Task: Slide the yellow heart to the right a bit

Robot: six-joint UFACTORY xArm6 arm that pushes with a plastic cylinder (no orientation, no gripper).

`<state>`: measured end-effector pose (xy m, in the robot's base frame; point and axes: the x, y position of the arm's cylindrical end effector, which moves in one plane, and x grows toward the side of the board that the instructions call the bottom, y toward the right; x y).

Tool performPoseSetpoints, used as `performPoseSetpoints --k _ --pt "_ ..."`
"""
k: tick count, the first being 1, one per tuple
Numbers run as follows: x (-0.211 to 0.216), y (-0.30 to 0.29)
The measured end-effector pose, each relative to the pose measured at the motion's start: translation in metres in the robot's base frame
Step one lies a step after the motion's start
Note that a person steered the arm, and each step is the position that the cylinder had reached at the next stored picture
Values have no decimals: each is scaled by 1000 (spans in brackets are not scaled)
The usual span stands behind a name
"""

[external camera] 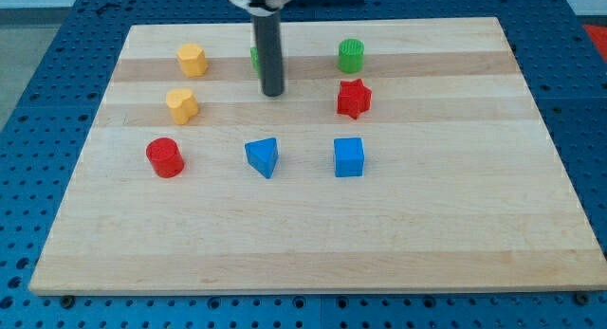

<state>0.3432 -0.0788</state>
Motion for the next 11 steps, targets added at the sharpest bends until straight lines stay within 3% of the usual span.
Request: performPoseSetpoints --k 5,6,7,8,11 --pt "-3 -150" --pt "39 -149" --pt "53 -145" --pt "31 -145" --pt "28 -116"
